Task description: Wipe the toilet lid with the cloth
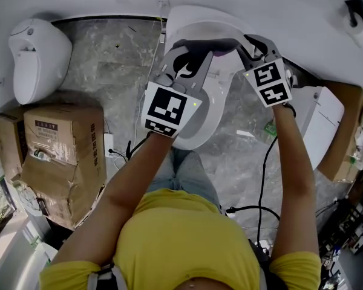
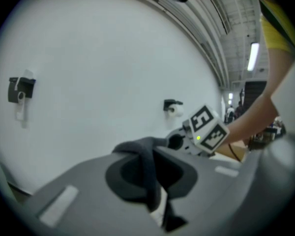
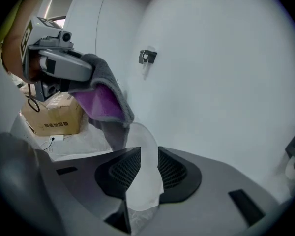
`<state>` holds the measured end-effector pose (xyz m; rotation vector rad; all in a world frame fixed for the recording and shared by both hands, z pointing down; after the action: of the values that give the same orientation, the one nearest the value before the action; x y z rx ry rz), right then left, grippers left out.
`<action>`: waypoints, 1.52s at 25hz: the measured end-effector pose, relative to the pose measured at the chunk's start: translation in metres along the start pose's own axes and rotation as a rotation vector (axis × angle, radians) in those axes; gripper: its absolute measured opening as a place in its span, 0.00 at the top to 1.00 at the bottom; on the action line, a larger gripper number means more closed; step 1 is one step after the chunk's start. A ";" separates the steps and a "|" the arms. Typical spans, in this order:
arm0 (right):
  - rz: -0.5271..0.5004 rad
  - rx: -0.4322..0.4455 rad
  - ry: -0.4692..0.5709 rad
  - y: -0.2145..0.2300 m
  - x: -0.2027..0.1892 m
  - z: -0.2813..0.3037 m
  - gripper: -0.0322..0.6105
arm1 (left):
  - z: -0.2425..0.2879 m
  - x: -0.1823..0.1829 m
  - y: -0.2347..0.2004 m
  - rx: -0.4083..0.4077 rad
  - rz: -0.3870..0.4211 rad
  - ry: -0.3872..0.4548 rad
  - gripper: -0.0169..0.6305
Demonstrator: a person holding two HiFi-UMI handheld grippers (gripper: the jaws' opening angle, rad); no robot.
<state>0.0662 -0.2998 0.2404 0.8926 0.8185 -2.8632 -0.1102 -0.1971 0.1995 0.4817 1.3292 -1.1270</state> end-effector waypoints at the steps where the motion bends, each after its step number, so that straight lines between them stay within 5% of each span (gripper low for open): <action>1: -0.012 0.007 -0.013 0.003 -0.001 0.006 0.81 | 0.001 -0.001 -0.002 -0.002 -0.002 -0.002 0.95; 19: -0.202 0.189 -0.209 0.026 -0.017 0.076 0.79 | -0.004 -0.013 -0.022 0.005 -0.035 -0.026 0.95; 38: -0.222 0.232 -0.158 -0.012 -0.006 0.039 0.84 | -0.035 -0.025 0.021 0.007 -0.029 -0.021 0.95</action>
<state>0.0487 -0.3093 0.2771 0.6134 0.6139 -3.2227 -0.1061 -0.1500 0.2078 0.4562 1.3184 -1.1579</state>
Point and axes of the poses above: the fingertips, and each gripper's own axes: z forward along the fingers, y to its right, x out of its top, the point moved 10 cm from there along -z, backward along the fingers, and after that the axes turned 15 degrees about -z, right-handed, at the moved point
